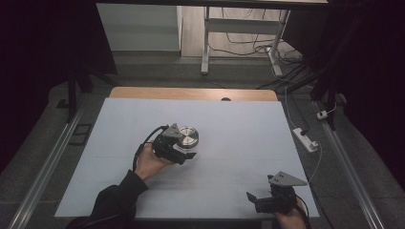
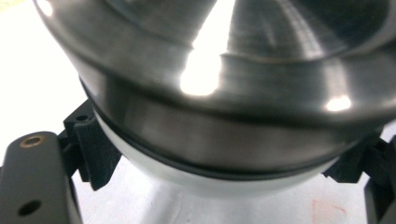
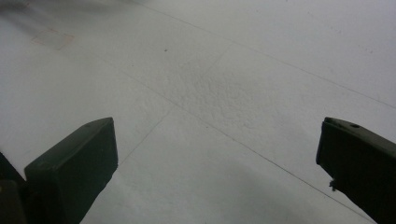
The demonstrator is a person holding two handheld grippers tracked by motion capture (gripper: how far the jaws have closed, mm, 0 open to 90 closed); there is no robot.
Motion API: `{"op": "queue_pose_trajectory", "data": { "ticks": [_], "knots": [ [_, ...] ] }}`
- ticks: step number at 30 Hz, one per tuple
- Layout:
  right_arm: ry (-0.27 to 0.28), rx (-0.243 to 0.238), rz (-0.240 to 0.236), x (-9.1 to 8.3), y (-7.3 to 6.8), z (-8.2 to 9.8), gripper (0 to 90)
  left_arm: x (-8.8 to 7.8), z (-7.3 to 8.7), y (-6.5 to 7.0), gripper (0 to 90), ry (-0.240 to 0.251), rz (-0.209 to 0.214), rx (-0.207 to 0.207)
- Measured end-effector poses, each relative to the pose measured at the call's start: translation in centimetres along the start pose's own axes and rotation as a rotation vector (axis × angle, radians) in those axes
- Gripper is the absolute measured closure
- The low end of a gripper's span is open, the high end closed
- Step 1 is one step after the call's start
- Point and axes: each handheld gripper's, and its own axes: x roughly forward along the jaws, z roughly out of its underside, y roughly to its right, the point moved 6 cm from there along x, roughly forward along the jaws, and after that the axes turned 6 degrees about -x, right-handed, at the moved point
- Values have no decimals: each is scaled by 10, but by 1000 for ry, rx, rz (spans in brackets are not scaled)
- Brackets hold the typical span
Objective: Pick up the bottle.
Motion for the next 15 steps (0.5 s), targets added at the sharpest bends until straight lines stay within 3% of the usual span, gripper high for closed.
{"op": "queue_pose_trajectory", "data": {
  "ticks": [6,11,15],
  "knots": [
    [2,-1,-1,0,0,0,0,-11,4,9,155,0,-1,10],
    [6,-5,-2,-1,0,0,0,-20,11,17,155,6,13,-6],
    [8,-9,0,-1,0,0,0,-29,15,27,155,8,17,14]
  ]
}}
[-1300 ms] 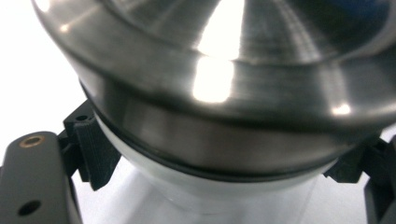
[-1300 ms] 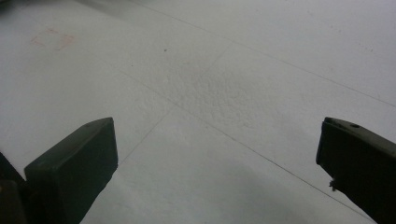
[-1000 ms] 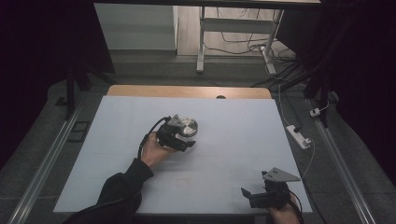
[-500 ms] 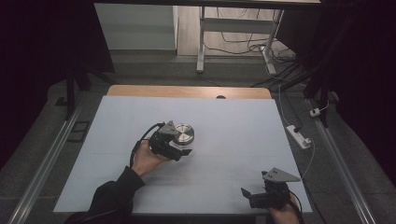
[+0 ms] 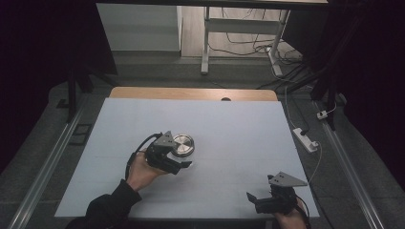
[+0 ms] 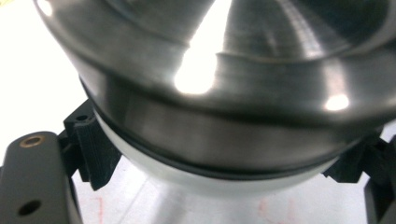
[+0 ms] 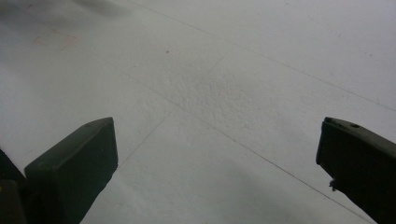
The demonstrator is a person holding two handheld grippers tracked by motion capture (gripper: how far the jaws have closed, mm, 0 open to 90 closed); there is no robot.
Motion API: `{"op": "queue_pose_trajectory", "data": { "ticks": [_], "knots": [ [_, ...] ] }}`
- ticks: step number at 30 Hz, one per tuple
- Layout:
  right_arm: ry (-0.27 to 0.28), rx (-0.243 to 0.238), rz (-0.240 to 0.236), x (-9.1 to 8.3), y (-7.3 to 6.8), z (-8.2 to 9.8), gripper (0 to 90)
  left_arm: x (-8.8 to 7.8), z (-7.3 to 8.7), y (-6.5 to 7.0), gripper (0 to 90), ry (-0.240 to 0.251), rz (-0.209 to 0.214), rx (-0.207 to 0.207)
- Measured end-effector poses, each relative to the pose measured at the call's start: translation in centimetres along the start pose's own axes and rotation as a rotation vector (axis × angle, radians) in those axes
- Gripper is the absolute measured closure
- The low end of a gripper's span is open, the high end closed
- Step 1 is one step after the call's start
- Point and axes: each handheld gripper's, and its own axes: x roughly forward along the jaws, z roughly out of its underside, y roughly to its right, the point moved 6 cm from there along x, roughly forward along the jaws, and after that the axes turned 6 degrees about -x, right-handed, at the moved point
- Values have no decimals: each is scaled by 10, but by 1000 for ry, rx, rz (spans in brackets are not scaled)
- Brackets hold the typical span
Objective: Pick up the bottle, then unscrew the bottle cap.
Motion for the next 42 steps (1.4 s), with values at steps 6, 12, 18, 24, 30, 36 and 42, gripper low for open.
{"op": "queue_pose_trajectory", "data": {
  "ticks": [6,12,18,24,30,36,42],
  "knots": [
    [-1,-2,-1,0,0,0,0,-9,3,11,155,17,12,6],
    [-4,-8,0,0,-1,0,0,-15,9,27,155,27,31,13],
    [-4,-15,0,0,-2,0,0,-17,13,38,155,24,49,21],
    [-6,-22,4,0,-2,0,0,-13,16,46,155,8,58,34],
    [14,6,29,-2,-1,-1,0,-14,16,46,155,11,58,38],
    [36,54,19,-6,0,-6,0,-14,17,44,155,16,58,30],
    [49,42,-14,-7,-6,-12,0,-12,18,44,155,11,56,36]
  ]
}}
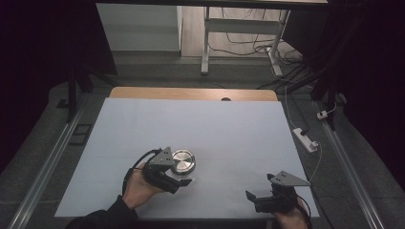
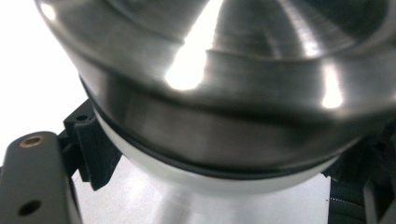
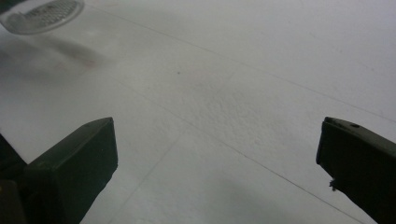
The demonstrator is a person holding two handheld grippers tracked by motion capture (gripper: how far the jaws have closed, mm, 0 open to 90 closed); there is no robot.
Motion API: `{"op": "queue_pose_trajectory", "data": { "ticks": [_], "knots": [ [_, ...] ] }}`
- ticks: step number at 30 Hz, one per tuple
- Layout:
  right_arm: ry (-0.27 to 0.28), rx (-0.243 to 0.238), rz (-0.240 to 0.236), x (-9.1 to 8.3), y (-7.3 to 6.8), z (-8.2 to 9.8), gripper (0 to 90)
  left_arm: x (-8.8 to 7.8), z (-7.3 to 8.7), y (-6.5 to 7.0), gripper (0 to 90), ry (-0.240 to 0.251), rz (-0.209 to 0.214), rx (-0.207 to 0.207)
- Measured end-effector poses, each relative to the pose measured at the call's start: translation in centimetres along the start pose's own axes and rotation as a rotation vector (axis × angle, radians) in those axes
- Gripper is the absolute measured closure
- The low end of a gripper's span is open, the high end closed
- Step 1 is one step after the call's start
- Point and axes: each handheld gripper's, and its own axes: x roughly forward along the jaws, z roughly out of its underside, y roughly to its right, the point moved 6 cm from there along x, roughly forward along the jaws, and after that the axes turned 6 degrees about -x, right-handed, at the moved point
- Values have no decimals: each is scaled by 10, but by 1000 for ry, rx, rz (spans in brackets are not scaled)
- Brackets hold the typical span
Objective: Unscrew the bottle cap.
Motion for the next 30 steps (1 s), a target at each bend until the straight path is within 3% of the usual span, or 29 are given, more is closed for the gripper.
{"op": "queue_pose_trajectory", "data": {
  "ticks": [7,14,22,26,30],
  "knots": [
    [30,-33,-54,1,-13,-13,0,1,0,0,155,-1,0,6],
    [50,-89,-77,4,-26,-25,0,2,0,0,155,-2,0,10],
    [59,-144,-161,11,-45,-45,0,3,0,0,155,4,1,4],
    [74,-194,-212,18,-57,-61,0,4,0,0,155,0,-1,7],
    [89,-218,-237,22,-64,-71,0,5,0,0,155,-6,-2,14]
  ]
}}
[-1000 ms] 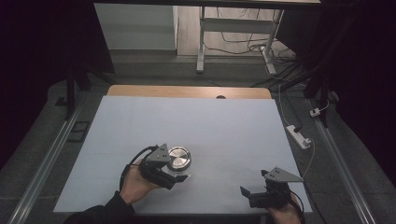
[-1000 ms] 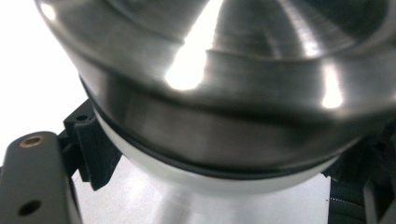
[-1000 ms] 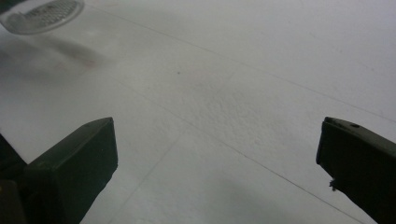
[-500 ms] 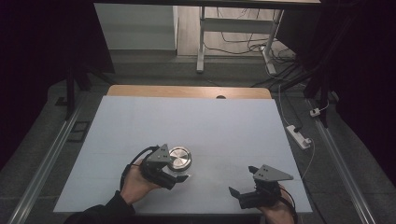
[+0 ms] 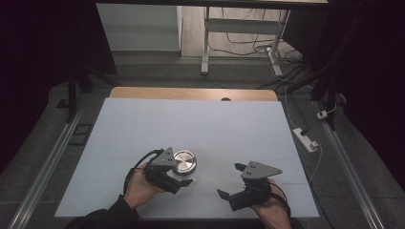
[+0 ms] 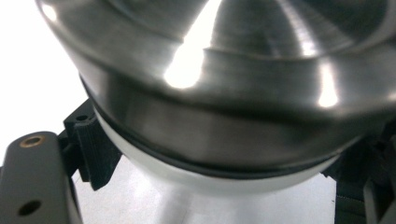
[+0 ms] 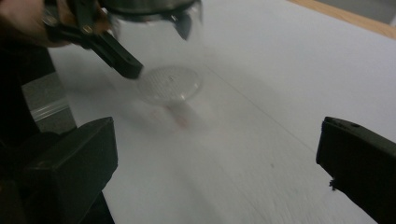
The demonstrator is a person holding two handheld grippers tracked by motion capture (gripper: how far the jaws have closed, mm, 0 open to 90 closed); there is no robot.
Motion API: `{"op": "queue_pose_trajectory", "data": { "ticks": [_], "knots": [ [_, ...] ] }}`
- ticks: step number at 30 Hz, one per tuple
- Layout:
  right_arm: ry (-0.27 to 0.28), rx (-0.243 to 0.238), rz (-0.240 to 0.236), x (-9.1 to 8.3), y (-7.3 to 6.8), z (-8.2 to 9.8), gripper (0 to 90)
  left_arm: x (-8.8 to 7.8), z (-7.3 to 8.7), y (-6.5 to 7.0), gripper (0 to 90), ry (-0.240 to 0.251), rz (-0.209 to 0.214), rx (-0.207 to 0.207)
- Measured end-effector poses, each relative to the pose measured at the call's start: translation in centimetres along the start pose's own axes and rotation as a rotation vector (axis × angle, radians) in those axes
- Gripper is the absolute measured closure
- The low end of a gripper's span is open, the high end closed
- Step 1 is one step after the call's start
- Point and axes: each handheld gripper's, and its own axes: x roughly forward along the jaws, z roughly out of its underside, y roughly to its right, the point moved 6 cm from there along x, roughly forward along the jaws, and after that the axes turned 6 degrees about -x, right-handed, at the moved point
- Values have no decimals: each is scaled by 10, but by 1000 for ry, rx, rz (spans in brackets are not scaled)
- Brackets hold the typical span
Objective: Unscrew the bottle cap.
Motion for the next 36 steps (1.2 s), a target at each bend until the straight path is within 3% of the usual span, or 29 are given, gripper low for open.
{"op": "queue_pose_trajectory", "data": {
  "ticks": [6,8,12,26,29,31,33,36],
  "knots": [
    [22,-18,-64,15,-9,-22,0,2,-1,2,155,0,-3,6],
    [2,-24,-87,26,-12,-29,0,3,-1,3,155,-7,-7,12],
    [-24,-46,-77,39,-15,-38,0,4,-1,3,155,-14,-7,20],
    [-30,-55,-100,70,-28,-73,0,6,-2,8,155,-12,13,18],
    [-29,-64,-89,74,-30,-75,27,6,-2,9,155,-8,19,16],
    [-2,-62,-80,77,-31,-79,112,6,-2,9,155,-15,21,28],
    [12,-64,-96,77,-31,-81,177,5,-3,10,155,-13,29,25],
    [16,-77,-119,77,-33,-81,180,4,-3,10,155,-11,40,29]
  ]
}}
